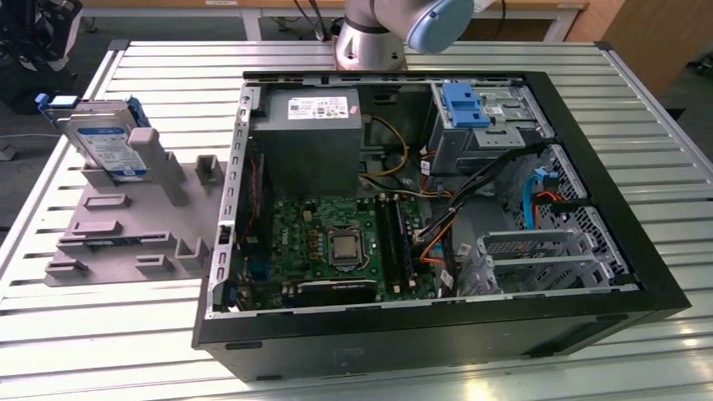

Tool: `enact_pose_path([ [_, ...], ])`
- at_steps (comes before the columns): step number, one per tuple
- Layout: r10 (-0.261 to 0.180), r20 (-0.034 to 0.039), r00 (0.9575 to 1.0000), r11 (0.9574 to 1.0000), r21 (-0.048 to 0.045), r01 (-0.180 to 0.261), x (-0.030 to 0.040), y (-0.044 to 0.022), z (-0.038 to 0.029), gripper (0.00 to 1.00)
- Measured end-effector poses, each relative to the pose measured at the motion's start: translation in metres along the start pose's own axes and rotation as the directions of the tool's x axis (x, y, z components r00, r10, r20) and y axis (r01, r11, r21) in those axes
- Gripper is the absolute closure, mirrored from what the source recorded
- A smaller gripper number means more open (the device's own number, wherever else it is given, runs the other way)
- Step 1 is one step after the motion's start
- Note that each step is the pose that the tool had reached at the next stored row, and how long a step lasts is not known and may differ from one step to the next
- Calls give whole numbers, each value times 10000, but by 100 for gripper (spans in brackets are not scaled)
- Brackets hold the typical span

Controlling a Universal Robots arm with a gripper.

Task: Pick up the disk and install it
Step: 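Reach for the disk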

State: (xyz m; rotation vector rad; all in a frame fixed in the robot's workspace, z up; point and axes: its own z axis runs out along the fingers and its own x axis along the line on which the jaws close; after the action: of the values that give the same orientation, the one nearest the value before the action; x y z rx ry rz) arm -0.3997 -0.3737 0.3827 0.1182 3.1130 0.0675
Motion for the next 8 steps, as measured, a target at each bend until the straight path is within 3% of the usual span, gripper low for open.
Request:
enact_pose_path([
  [8, -1, 1, 10000, 10000, 0, 1, 38, -3, 2, 89],
])
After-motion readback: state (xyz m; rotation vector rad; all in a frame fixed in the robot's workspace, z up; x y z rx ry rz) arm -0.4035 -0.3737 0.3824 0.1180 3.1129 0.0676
